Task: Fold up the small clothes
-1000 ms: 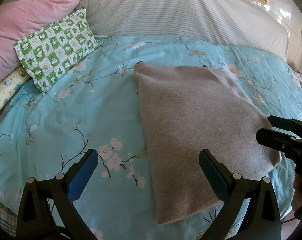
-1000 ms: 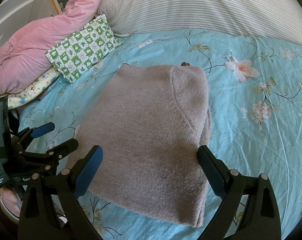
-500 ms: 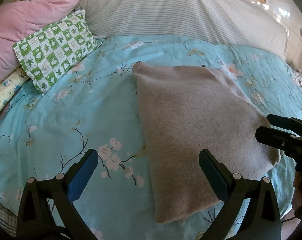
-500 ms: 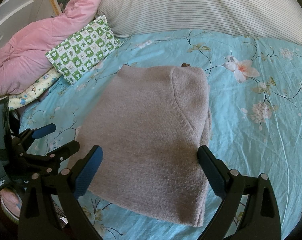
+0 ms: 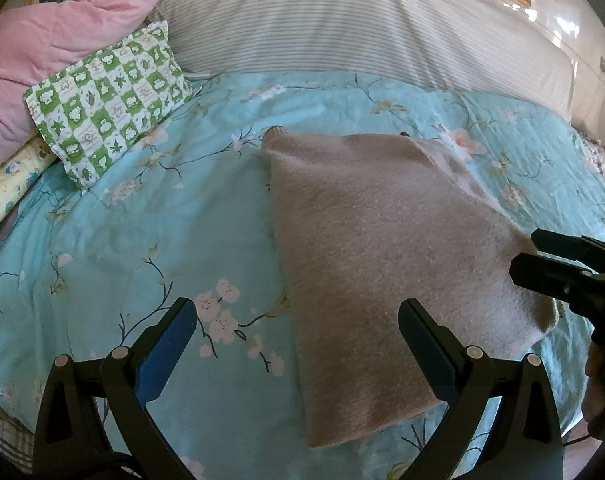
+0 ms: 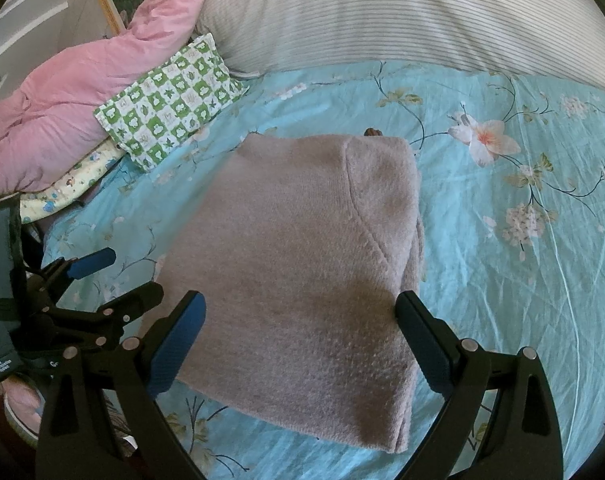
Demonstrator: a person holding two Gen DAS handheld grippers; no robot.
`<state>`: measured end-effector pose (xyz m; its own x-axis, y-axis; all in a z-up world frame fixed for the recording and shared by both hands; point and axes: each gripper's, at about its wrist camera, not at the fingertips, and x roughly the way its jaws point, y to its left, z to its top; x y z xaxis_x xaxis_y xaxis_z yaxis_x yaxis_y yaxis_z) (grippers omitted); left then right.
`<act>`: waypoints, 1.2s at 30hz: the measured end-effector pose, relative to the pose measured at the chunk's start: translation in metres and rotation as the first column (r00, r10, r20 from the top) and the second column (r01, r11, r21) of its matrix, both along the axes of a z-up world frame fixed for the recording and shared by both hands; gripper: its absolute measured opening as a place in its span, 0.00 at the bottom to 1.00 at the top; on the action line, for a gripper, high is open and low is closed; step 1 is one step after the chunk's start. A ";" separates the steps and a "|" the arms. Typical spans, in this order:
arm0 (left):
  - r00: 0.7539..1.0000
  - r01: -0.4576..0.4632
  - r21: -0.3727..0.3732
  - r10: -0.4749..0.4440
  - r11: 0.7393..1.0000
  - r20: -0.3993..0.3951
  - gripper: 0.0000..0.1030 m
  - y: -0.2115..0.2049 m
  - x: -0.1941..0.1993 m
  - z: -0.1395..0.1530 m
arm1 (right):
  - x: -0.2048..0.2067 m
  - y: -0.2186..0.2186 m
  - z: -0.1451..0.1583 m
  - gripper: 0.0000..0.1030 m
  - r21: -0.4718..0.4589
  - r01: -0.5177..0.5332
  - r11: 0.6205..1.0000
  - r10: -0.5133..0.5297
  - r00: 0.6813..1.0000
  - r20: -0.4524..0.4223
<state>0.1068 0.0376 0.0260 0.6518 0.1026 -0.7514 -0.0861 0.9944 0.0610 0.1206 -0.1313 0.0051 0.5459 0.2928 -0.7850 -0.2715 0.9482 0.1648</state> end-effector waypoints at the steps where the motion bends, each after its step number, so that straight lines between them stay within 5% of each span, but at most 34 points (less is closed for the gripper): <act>1: 1.000 0.002 0.001 -0.002 1.000 0.004 0.98 -0.001 0.000 0.000 | 0.000 0.001 0.000 0.93 0.003 0.002 1.000 -0.002 1.000 0.002; 36: 1.000 0.002 0.012 -0.002 1.000 -0.002 0.98 0.000 0.000 0.003 | -0.006 -0.007 0.007 0.93 0.030 0.027 0.999 -0.028 0.999 0.023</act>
